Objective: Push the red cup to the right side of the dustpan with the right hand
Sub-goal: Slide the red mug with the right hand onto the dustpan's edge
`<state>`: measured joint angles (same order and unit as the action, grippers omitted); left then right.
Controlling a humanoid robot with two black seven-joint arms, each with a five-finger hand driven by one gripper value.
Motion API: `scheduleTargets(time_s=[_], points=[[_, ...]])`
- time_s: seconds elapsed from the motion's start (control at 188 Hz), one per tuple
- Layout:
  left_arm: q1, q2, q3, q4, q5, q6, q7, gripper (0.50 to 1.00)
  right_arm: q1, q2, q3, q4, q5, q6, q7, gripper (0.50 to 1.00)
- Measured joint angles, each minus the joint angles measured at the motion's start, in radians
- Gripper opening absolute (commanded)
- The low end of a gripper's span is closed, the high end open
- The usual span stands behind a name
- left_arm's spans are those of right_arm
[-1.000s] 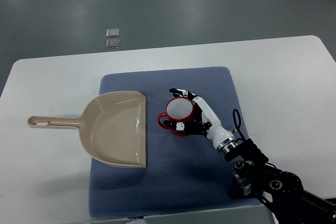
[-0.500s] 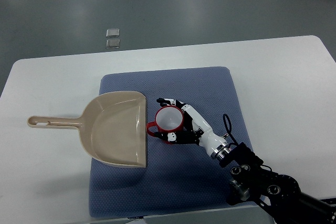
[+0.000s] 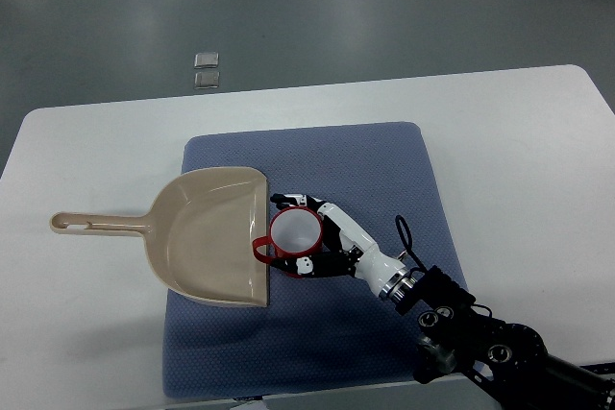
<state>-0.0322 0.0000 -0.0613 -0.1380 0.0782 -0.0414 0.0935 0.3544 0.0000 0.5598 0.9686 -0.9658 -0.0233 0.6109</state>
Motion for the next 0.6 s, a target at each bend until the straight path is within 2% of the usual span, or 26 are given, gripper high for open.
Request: scheduleTargets(time_s=[0.601], points=[[0.0, 0.0, 0.0, 0.0, 0.0, 0.0, 0.0, 1.0, 0.002, 0.0, -0.027, 0.013, -0.005, 0.008, 0.0, 0.928]])
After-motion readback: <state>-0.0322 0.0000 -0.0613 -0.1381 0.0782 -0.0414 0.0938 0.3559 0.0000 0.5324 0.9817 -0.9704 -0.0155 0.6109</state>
